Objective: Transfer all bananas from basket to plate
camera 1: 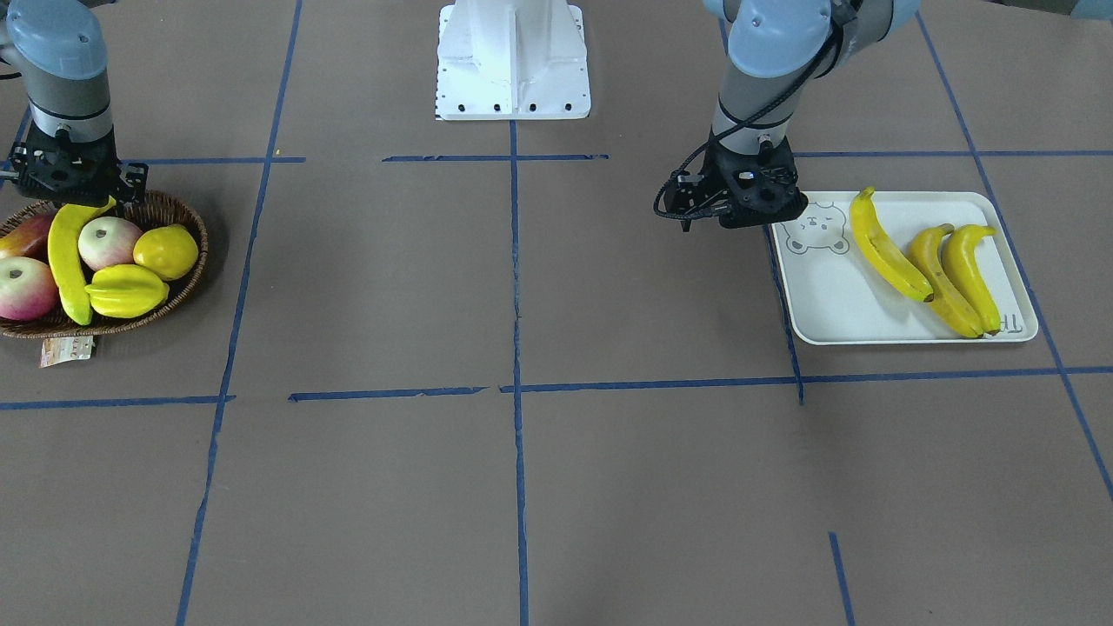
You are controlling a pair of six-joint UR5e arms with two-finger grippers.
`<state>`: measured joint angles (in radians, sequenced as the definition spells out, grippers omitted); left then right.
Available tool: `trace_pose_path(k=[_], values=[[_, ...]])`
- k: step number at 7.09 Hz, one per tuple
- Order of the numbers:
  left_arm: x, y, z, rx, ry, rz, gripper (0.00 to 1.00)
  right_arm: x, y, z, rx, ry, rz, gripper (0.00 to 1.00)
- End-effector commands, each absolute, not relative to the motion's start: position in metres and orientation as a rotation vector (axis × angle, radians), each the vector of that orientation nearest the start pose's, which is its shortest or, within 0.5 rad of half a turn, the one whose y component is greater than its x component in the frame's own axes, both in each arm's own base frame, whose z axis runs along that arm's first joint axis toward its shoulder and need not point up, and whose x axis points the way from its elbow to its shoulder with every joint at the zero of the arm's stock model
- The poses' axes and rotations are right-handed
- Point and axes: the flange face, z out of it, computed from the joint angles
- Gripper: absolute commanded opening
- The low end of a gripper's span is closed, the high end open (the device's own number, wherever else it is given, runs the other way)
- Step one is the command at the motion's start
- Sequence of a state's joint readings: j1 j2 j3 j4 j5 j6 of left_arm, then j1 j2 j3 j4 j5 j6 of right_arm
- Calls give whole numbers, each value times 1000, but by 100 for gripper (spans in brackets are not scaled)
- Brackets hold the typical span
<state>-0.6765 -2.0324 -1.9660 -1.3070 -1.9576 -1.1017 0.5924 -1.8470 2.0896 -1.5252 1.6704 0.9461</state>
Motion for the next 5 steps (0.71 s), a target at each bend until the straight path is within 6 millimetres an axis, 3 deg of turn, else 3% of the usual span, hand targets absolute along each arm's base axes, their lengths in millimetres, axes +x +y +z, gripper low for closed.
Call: trace_pose_path(k=[1,5], values=[[392,-438,267,2,696,-85,100,-249,-318,548,76,-256,-46,77],[392,-438,268,2,694,-84,100,-257,-311,554,45,-214,-73,73]])
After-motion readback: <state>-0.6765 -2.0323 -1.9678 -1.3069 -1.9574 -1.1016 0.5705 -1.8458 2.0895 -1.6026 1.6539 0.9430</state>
